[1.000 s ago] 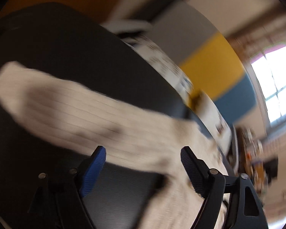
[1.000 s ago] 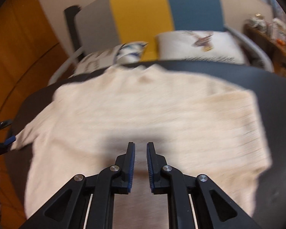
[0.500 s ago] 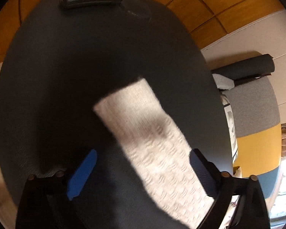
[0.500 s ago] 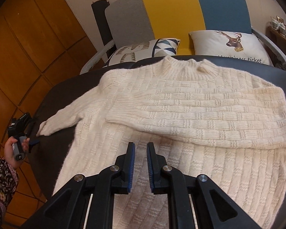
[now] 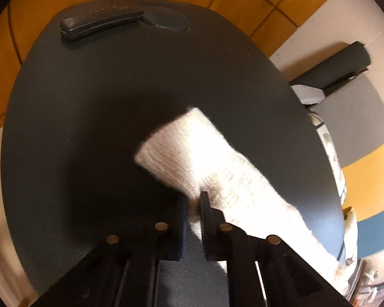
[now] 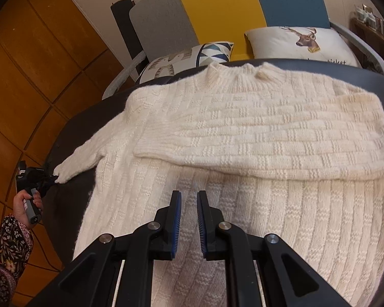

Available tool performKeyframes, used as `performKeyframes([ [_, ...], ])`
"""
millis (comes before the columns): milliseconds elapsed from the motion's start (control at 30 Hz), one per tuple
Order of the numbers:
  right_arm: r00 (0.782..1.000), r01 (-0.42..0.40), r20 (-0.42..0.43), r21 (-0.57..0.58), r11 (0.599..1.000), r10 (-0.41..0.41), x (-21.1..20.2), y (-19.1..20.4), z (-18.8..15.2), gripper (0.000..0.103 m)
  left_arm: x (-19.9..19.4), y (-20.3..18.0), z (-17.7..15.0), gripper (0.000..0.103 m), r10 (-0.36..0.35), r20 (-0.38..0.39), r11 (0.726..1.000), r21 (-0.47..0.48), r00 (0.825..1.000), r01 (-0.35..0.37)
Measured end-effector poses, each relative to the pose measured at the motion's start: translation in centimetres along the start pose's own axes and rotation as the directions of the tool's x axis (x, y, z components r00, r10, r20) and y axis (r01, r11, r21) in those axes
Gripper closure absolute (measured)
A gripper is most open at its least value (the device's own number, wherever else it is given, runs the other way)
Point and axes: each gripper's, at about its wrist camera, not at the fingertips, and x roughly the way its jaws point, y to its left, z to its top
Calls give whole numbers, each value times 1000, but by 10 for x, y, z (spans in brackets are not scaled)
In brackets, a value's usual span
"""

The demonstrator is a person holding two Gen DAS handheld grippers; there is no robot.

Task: Fold clothes
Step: 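Grasp the other sleeve cuff with the left gripper and lift it, then fold the held sleeve across the sweater body with the left gripper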

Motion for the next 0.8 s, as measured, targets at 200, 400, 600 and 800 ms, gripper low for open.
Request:
performKeyframes([
  [200, 1000, 5, 20, 28, 1000, -6, -10, -8, 0, 92, -28, -14, 1, 97, -106, 58, 993, 54, 993, 103],
  [400, 999, -1, 52, 66, 998, -2, -26, -20, -2, 91, -93, -99, -14, 98, -289, 114, 934, 253, 950, 253],
  [600, 998, -16, 70, 127, 992, 7, -38, -38, -8, 91, -149, -200, -51, 97, -442, 61, 799, 480, 895, 362],
  [800, 993, -24, 114, 161, 987, 5, -56, -55, -13, 91, -164, -282, -113, 97, -510, -70, 644, 629, 857, 435],
])
